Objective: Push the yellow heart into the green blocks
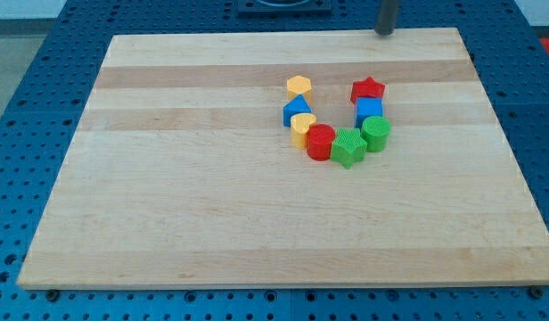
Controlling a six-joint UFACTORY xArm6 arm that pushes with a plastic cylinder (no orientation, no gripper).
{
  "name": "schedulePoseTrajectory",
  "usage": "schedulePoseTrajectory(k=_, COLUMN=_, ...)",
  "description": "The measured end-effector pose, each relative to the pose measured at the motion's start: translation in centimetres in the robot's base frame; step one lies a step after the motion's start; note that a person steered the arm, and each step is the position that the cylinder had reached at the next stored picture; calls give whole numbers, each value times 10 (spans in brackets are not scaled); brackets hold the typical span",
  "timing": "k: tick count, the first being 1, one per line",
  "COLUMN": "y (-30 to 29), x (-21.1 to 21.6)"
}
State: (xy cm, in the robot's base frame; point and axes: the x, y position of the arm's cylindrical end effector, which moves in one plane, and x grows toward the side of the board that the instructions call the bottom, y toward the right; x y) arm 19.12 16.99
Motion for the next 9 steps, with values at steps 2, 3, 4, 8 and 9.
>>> schedulePoseTrajectory(k=2, y=-3, x=1)
schedulePoseTrajectory(k=3, y=-54, x=2)
schedulePoseTrajectory(k=4, y=-142, x=26)
schedulePoseTrajectory(k=8, y=-273, x=220)
schedulePoseTrajectory(k=9, y=-257, x=228)
